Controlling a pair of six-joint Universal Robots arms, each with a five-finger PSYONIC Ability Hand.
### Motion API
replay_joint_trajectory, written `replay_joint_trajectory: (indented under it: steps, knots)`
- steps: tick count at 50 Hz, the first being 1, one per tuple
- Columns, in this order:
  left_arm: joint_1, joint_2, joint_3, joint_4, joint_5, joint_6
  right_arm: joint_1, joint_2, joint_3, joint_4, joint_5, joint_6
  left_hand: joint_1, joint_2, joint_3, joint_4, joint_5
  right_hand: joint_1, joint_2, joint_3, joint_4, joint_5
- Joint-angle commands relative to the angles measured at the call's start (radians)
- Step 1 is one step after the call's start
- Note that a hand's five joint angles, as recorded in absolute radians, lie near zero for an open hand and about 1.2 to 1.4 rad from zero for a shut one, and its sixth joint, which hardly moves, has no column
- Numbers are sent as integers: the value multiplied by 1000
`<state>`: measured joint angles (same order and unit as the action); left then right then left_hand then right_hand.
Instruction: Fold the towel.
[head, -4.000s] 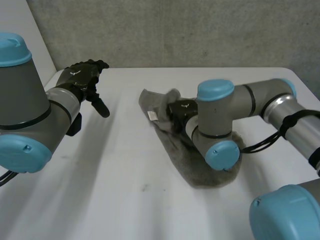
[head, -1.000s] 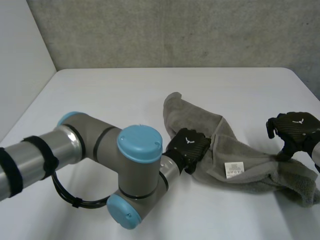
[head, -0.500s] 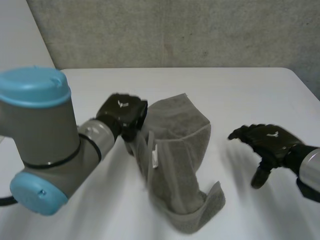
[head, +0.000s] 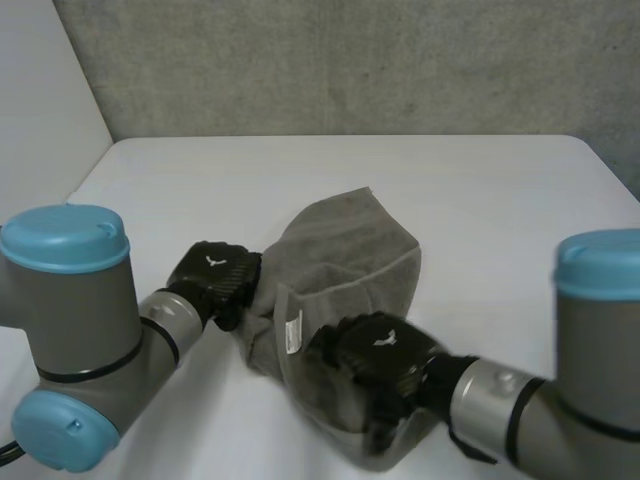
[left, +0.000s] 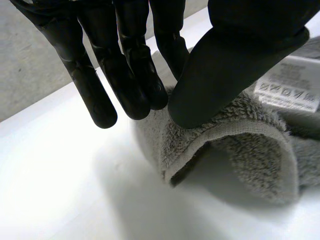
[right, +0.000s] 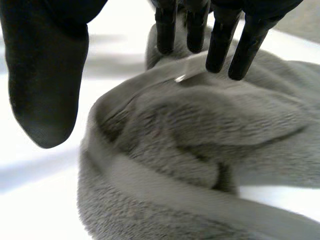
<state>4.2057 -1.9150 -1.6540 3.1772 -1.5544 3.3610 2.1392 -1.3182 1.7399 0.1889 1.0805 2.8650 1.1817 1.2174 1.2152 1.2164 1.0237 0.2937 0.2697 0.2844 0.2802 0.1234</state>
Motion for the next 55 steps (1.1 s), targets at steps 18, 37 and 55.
replay_joint_trajectory:
  steps: [18,37,55]
  knots:
    - [30,-1,-4,-3,1,-9,-167,-8,12,-344,357,138,215,179,181,180,198,1103,1127,1112,1116,1098]
    - [4,-7,34,-3,-1,-12,-473,10,35,-306,300,220,215,179,181,180,198,-119,-95,-110,-106,-123]
    - [-18,-7,94,-5,-4,-72,-467,-300,302,-174,147,-236,215,179,181,180,198,199,223,209,213,195]
